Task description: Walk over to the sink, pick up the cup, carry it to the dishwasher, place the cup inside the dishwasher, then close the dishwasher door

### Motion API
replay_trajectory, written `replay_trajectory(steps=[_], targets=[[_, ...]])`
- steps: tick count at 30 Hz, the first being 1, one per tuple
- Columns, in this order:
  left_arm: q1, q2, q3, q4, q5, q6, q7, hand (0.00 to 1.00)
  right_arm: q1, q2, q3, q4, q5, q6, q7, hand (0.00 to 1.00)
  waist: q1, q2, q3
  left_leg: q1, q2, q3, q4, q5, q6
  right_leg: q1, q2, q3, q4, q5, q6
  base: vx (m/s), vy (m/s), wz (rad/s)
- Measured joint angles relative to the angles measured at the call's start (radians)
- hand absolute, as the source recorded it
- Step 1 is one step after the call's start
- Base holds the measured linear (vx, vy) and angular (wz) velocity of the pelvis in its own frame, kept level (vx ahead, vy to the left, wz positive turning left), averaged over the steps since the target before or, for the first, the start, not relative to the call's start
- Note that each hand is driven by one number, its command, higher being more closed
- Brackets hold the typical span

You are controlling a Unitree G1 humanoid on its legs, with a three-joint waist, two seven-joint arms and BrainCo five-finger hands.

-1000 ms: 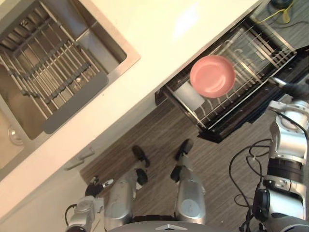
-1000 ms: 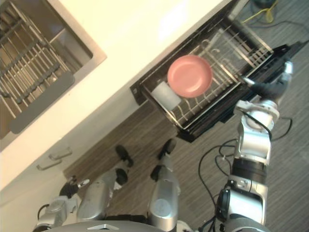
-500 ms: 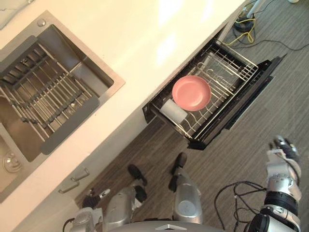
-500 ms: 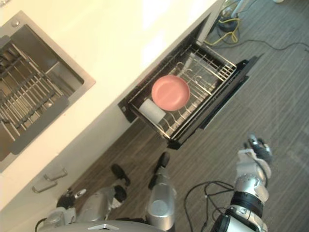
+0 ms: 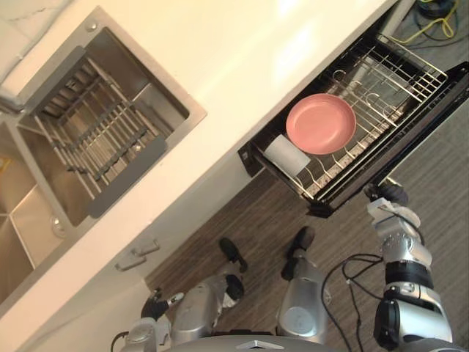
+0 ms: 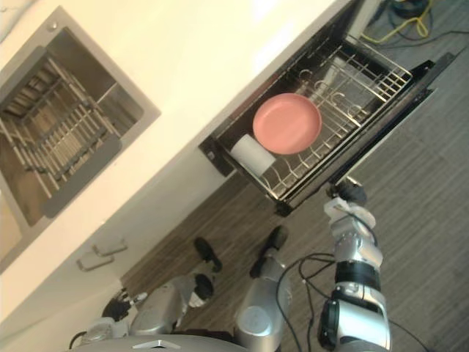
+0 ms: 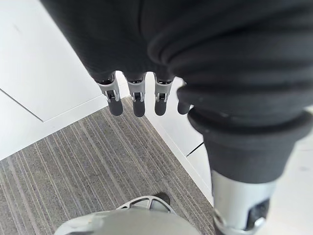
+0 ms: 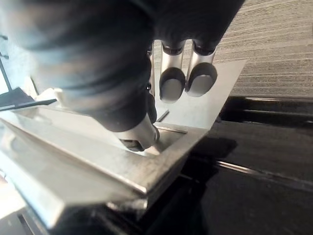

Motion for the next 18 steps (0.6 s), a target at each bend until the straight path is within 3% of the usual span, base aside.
replay_trajectory(steps=[4, 9, 10, 14, 15, 18], targets=[[0.001, -0.024, -0.028, 0.011, 0.0, -0.002, -0.014, 0.0, -0.192, -0.101, 0.108, 0.116, -0.08, 0.026, -0.006, 1.0, 0.023, 0.063, -0.006, -0.03, -0.016, -0.08, -0.003, 0.025, -0.017, -0.004, -0.047, -0.066, 0.067, -0.036, -0.009, -0.04, -0.086, 0.5], [0.003, -0.025, -0.045, 0.007, 0.0, -0.011, -0.038, 0.0, -0.429, -0.144, 0.263, 0.29, -0.188, 0.046, -0.028, 1.0, 0.085, 0.084, -0.022, -0.062, -0.017, -0.164, -0.027, 0.044, -0.045, -0.005, -0.094, -0.161, 0.155, -0.097, -0.032, -0.05, -0.095, 0.55], [0.004, -0.024, -0.045, 0.007, 0.0, -0.011, -0.041, 0.0, -0.485, -0.169, 0.303, 0.325, -0.219, 0.046, -0.028, 1.0, 0.108, 0.088, -0.025, -0.069, -0.016, -0.168, -0.027, 0.045, -0.046, -0.007, -0.107, -0.176, 0.181, -0.113, -0.035, -0.02, -0.072, 0.59], [0.036, -0.02, -0.055, -0.003, 0.0, -0.01, -0.044, 0.0, -0.572, -0.22, 0.379, 0.391, -0.288, 0.045, -0.049, 1.0, 0.129, 0.097, -0.032, -0.086, -0.017, -0.193, -0.027, 0.064, -0.055, -0.001, -0.136, -0.219, 0.233, -0.146, -0.037, 0.0, -0.039, 0.39], [0.04, -0.016, -0.058, -0.003, 0.001, -0.007, -0.053, 0.0, -0.577, -0.224, 0.378, 0.39, -0.292, 0.035, -0.057, 0.0, 0.129, 0.099, -0.033, -0.093, -0.019, -0.198, -0.027, 0.068, -0.056, -0.008, -0.143, -0.223, 0.246, -0.151, -0.038, 0.0, -0.014, 0.11], [0.041, -0.004, -0.075, -0.006, 0.002, -0.01, -0.057, 0.0, -0.588, -0.222, 0.376, 0.394, -0.291, 0.03, -0.111, 0.0, 0.128, 0.099, -0.034, -0.097, -0.019, -0.21, -0.027, 0.072, -0.062, -0.011, -0.147, -0.228, 0.258, -0.16, -0.041, 0.02, -0.023, 0.08]])
